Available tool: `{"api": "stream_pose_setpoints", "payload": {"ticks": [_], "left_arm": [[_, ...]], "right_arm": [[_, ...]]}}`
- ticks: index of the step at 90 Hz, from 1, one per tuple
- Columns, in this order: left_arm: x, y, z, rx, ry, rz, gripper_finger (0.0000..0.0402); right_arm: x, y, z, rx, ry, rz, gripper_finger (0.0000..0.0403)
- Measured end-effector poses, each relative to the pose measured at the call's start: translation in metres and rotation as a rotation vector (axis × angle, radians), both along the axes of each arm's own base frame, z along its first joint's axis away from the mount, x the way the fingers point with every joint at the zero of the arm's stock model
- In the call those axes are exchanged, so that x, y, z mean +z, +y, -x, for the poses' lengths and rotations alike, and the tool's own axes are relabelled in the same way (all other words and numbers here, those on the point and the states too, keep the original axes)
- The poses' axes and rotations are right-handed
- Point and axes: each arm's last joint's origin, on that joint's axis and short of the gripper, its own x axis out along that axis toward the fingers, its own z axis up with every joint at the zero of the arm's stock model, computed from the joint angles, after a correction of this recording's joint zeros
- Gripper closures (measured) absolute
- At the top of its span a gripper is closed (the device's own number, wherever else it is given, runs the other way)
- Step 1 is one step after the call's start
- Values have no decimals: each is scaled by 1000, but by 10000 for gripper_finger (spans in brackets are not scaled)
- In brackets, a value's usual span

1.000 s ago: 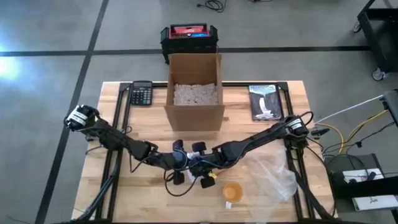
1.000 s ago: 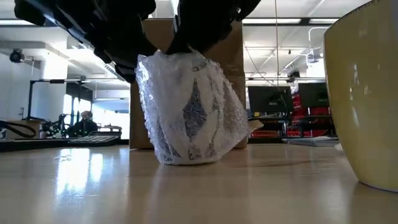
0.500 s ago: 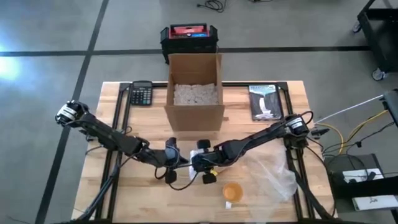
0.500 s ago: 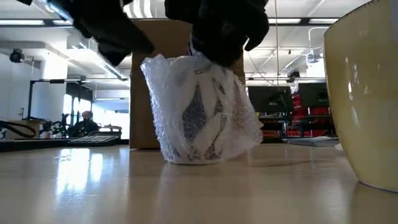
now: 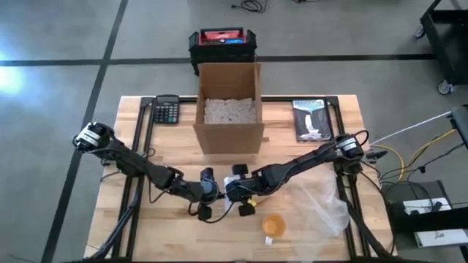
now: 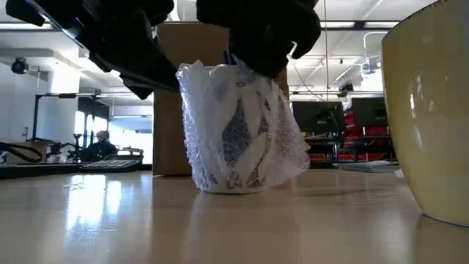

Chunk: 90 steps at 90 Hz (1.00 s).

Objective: Wrap mug
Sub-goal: Wrap the blue mug with bubble wrap, then put the wrapped blue mug into the cardboard box

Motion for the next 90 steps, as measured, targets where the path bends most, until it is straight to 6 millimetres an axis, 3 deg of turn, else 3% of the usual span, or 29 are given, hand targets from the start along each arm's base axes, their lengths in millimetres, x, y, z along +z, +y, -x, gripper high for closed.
{"api": "stream_pose_setpoints", "payload": {"ticks": [11, 21, 36, 45, 59, 68, 74, 81, 90], "left_arm": [[1, 0, 0, 2, -6, 1, 401], [1, 0, 0, 2, -3, 0, 401], [1, 0, 0, 2, -3, 0, 402], [1, 0, 0, 3, -1, 3, 402], [1, 0, 0, 4, -2, 4, 402], [1, 0, 0, 4, -4, 5, 402], [2, 0, 0, 4, -5, 6, 402], [2, 0, 0, 4, -8, 6, 402], [5, 1, 1, 4, -16, 11, 402]], "right_arm": [[33, -4, 11, -10, -31, -29, 368], [64, -7, 23, -38, -43, -85, 313], [80, 4, 32, -14, -57, -211, 217], [67, 16, 27, 32, -45, -198, 171], [15, 23, 12, 20, 40, -76, 133], [-10, 22, 8, 14, 99, 8, 134], [-16, 22, 7, 37, 119, 41, 155], [-19, 22, 7, 64, 132, 66, 200], [-12, 22, 8, 93, 150, 67, 289]]}}
